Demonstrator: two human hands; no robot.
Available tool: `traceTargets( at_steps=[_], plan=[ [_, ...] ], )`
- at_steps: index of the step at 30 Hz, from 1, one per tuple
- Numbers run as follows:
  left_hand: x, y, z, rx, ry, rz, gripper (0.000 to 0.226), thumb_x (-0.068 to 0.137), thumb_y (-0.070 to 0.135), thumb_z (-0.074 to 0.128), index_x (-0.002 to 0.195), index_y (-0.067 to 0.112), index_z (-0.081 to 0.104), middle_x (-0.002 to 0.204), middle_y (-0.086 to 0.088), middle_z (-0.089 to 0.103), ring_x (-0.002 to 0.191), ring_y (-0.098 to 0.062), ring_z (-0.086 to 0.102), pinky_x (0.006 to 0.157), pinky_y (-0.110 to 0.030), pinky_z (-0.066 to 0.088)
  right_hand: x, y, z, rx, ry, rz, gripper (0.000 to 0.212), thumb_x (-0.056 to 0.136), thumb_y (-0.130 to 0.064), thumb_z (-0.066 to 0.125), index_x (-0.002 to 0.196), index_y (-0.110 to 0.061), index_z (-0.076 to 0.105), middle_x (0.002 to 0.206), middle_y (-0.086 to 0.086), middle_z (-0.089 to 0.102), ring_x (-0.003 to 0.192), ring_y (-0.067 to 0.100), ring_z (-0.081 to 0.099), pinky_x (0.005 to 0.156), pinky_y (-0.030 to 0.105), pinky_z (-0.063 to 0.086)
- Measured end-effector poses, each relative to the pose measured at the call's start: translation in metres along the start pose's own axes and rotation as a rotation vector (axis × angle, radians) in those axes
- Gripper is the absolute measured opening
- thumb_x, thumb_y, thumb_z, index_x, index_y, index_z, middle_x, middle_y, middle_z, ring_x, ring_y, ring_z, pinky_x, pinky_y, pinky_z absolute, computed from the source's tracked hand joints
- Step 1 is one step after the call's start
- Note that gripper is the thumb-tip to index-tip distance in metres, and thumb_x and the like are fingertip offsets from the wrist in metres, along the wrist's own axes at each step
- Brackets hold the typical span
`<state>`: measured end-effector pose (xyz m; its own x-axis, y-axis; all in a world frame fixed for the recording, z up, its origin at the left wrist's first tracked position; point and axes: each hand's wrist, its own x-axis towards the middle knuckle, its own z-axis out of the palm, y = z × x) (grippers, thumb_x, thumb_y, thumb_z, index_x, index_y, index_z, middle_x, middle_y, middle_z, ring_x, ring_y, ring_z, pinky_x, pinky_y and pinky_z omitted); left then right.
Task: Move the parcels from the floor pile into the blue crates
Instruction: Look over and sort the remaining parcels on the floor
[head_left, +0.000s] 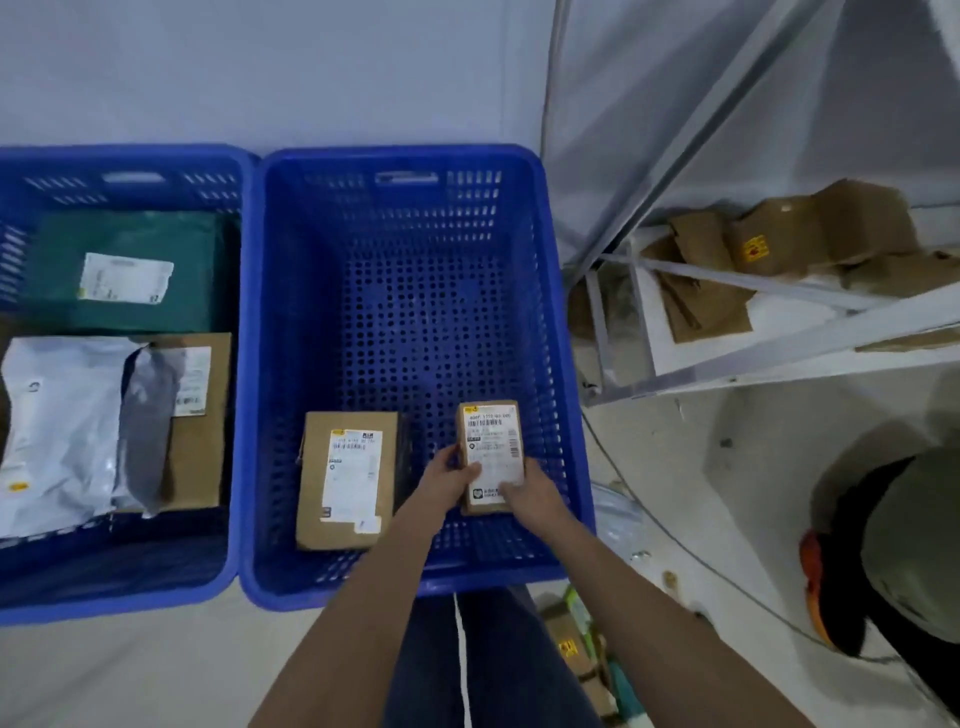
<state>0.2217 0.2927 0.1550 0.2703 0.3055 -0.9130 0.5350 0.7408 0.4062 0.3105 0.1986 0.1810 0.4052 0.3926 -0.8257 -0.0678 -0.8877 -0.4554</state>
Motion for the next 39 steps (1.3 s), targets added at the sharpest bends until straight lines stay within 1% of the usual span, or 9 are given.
traceTargets(
  at_steps=[5,8,12,20,24,31,34,36,39],
  plan=[
    [0.052,-0.027,0.006,-0.053,0.064,-0.100,0.077,0.090,0.010,0.060,0.150,0.013,0.012,0.147,-0.018,0.039,0.127,-0.033,0.049,0.104,-0.043,0.042,0.037,0.025,0.028,-0.088,0.020,0.045,0.067,0.096,-0.009,0.038,0.151,-0.013,-0.001,0.151,0.012,0.028,0.131,0.030,0.039,0.105,0.042,0.040],
    [0.081,-0.044,0.008,-0.025,0.032,-0.128,0.084,0.090,0.011,0.060,0.151,0.014,0.003,0.151,-0.017,0.033,0.131,-0.032,0.044,0.104,-0.040,0.041,0.059,0.043,0.039,-0.139,0.052,0.100,0.063,0.095,-0.010,0.037,0.151,-0.016,0.009,0.147,0.010,0.033,0.128,0.029,0.042,0.100,0.045,0.044],
    [0.114,-0.063,0.014,0.067,0.017,-0.138,0.075,0.092,0.013,0.058,0.151,0.010,0.011,0.148,-0.019,0.038,0.131,-0.032,0.045,0.107,-0.042,0.039,0.088,0.059,0.052,-0.127,0.024,0.171,0.052,0.095,-0.009,0.035,0.146,-0.011,0.026,0.147,0.014,0.031,0.128,0.030,0.040,0.102,0.044,0.044],
    [0.166,-0.081,0.031,0.228,-0.078,-0.089,0.059,0.091,0.007,0.056,0.145,0.017,0.035,0.140,-0.013,0.050,0.125,-0.030,0.051,0.106,-0.044,0.041,0.125,0.084,0.069,-0.337,-0.104,0.224,0.056,0.099,-0.018,0.029,0.150,-0.007,0.011,0.159,0.006,-0.010,0.147,0.022,0.000,0.116,0.032,0.019],
    [0.175,-0.093,0.041,0.334,-0.003,-0.099,0.046,0.091,0.000,0.051,0.136,0.010,0.050,0.131,-0.017,0.058,0.116,-0.032,0.057,0.098,-0.036,0.048,0.133,0.089,0.077,-0.250,-0.115,0.296,0.050,0.099,-0.017,0.030,0.146,-0.005,0.022,0.159,0.011,0.002,0.145,0.026,0.012,0.114,0.036,0.025],
    [0.192,-0.088,0.024,0.524,-0.117,-0.101,0.039,0.085,0.012,0.063,0.124,0.008,0.060,0.116,-0.016,0.065,0.101,-0.031,0.063,0.063,-0.028,0.049,0.140,0.102,0.082,-0.190,-0.166,0.403,0.047,0.097,-0.018,0.036,0.138,0.004,0.029,0.148,0.018,0.025,0.102,0.025,0.051,0.072,0.029,0.043],
    [0.188,-0.083,0.020,0.607,-0.132,-0.084,0.032,0.086,0.023,0.062,0.116,0.013,0.062,0.104,-0.015,0.067,0.082,-0.027,0.061,0.057,-0.025,0.042,0.136,0.097,0.081,-0.100,-0.152,0.404,0.008,0.095,-0.015,0.037,0.089,-0.014,0.043,0.103,0.009,0.042,0.072,0.015,0.044,0.059,0.028,0.041],
    [0.179,-0.080,0.019,0.614,-0.111,-0.097,0.016,0.088,0.021,0.058,0.103,0.019,0.060,0.091,-0.012,0.064,0.067,-0.018,0.053,0.055,-0.025,0.041,0.129,0.090,0.077,-0.065,-0.151,0.411,0.017,0.094,-0.014,0.036,0.079,-0.020,0.038,0.097,0.007,0.041,0.066,0.012,0.039,0.053,0.024,0.034],
    [0.161,-0.076,0.019,0.643,-0.068,-0.139,0.031,0.089,0.014,0.055,0.064,0.023,0.040,0.068,-0.003,0.050,0.060,-0.016,0.045,0.065,-0.029,0.041,0.111,0.075,0.066,-0.019,-0.142,0.390,0.020,0.096,-0.017,0.037,0.111,-0.013,0.050,0.106,0.009,0.046,0.081,0.018,0.046,0.054,0.024,0.035]
  ],
)
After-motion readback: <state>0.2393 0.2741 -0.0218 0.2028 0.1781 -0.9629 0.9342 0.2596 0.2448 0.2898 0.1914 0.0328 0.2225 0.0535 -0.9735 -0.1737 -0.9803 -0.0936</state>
